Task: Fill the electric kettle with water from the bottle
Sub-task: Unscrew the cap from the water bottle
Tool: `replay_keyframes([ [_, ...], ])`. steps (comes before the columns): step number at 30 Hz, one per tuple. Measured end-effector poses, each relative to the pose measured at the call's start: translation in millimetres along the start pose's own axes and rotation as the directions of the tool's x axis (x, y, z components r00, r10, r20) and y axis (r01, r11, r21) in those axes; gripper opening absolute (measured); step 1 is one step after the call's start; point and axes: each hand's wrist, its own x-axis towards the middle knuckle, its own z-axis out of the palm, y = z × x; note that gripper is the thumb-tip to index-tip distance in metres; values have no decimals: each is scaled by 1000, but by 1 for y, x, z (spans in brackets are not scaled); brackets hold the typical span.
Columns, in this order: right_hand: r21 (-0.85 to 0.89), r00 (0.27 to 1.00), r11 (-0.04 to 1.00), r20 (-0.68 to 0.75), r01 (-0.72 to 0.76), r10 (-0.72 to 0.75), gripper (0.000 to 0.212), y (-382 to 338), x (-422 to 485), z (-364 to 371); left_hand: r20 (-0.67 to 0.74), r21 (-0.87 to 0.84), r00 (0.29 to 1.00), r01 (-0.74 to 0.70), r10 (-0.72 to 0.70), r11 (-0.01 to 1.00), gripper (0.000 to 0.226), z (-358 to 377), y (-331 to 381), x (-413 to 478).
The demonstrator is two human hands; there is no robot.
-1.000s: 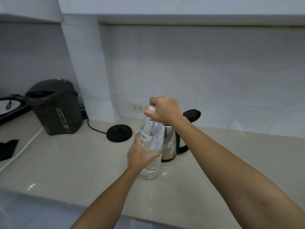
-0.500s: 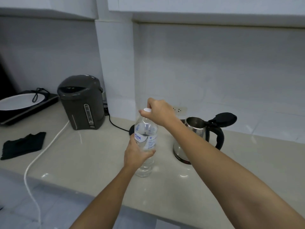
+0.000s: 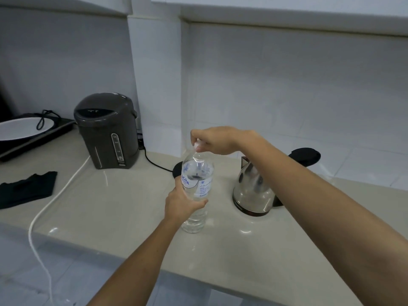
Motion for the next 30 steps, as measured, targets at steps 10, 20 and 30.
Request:
replay_keyframes([
  [10, -176, 944, 937, -188, -303, 270, 45, -32, 9, -1, 15, -33, 1000, 22, -22, 999, 93, -2, -1, -3],
  [20, -33, 1000, 999, -30, 5, -6, 17, -16, -2, -7, 9, -16, 1000, 19, -19, 1000, 93, 0, -4, -2],
  [30, 573, 841, 797, -324, -190, 434, 24, 25, -53, 133, -36, -62, 999, 25, -27, 998, 100, 11, -8, -7],
])
